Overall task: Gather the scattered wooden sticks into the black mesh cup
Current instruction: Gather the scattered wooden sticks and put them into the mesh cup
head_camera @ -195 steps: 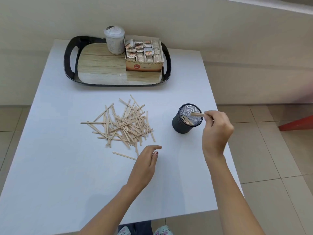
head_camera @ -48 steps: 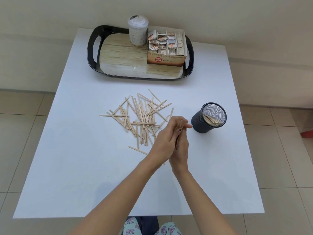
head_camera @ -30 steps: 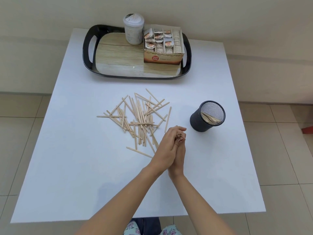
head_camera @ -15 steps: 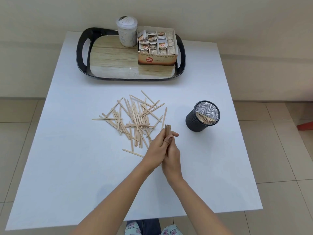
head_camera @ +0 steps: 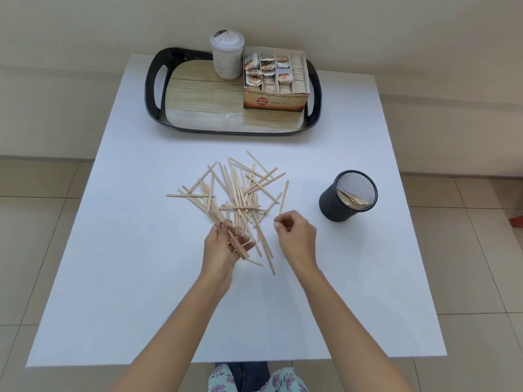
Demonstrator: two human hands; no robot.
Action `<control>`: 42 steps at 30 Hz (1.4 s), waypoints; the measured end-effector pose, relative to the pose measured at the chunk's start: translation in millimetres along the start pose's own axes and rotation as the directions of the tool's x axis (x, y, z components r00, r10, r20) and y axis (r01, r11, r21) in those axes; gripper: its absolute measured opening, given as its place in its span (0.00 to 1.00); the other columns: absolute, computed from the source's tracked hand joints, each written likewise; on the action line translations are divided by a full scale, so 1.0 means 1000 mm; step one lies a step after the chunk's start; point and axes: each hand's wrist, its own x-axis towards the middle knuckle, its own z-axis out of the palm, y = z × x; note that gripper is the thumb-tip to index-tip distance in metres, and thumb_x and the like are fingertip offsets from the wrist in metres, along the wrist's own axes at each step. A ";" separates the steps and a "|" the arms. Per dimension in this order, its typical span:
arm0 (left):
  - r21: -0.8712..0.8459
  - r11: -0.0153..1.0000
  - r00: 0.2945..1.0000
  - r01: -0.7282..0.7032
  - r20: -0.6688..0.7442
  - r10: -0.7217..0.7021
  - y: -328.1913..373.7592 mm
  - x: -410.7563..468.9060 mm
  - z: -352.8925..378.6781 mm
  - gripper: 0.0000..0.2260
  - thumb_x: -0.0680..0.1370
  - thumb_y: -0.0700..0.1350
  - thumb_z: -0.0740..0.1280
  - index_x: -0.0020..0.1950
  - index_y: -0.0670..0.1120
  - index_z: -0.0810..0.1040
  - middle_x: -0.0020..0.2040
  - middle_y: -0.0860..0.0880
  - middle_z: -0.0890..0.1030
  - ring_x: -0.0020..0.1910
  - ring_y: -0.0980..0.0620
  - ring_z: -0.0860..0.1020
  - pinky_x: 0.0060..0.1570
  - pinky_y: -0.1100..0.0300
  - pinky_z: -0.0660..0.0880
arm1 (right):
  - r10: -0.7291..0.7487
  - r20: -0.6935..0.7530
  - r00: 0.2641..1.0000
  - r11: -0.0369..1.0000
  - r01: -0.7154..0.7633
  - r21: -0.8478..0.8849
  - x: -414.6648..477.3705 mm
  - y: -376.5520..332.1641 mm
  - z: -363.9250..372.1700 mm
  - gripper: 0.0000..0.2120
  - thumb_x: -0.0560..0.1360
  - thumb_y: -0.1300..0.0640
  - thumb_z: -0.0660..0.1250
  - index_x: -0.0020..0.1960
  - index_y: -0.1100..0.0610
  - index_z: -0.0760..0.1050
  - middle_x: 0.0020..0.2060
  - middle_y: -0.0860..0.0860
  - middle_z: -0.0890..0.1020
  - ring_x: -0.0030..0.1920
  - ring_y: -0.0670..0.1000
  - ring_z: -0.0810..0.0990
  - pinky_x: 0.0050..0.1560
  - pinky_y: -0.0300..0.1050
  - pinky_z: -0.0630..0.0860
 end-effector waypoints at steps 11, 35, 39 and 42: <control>0.835 0.533 0.971 -0.136 0.004 0.241 0.011 0.000 -0.036 0.07 0.78 0.52 0.65 0.44 0.51 0.74 0.35 0.54 0.74 0.32 0.55 0.71 0.32 0.59 0.66 | 0.020 -0.136 0.990 0.849 -0.089 -0.521 0.034 -0.019 0.016 0.07 0.78 0.62 0.61 0.49 0.64 0.76 0.49 0.58 0.79 0.49 0.58 0.79 0.42 0.46 0.71; 0.838 -0.362 0.802 -0.408 0.518 0.298 -0.008 0.001 -0.044 0.03 0.76 0.40 0.70 0.48 0.42 0.81 0.38 0.46 0.81 0.39 0.42 0.77 0.39 0.51 0.70 | -0.015 0.046 0.999 0.815 0.039 -0.578 -0.027 -0.018 0.037 0.13 0.80 0.51 0.61 0.57 0.60 0.73 0.53 0.53 0.76 0.55 0.52 0.75 0.51 0.42 0.72; 0.796 -0.483 0.782 -0.365 0.544 0.304 -0.011 -0.006 -0.045 0.09 0.66 0.32 0.75 0.39 0.42 0.78 0.31 0.47 0.76 0.29 0.45 0.75 0.30 0.55 0.70 | 0.047 0.037 0.998 0.786 -0.014 -0.618 -0.023 -0.020 0.036 0.08 0.79 0.58 0.60 0.54 0.61 0.75 0.51 0.54 0.77 0.51 0.53 0.77 0.43 0.42 0.71; 0.788 -0.526 0.779 -0.320 0.535 0.328 -0.014 -0.009 -0.051 0.13 0.62 0.28 0.74 0.36 0.43 0.76 0.29 0.48 0.73 0.27 0.47 0.72 0.28 0.56 0.68 | 0.091 0.011 0.996 0.756 -0.062 -0.652 -0.025 -0.019 0.031 0.06 0.76 0.61 0.61 0.50 0.61 0.75 0.48 0.54 0.78 0.45 0.53 0.76 0.38 0.41 0.67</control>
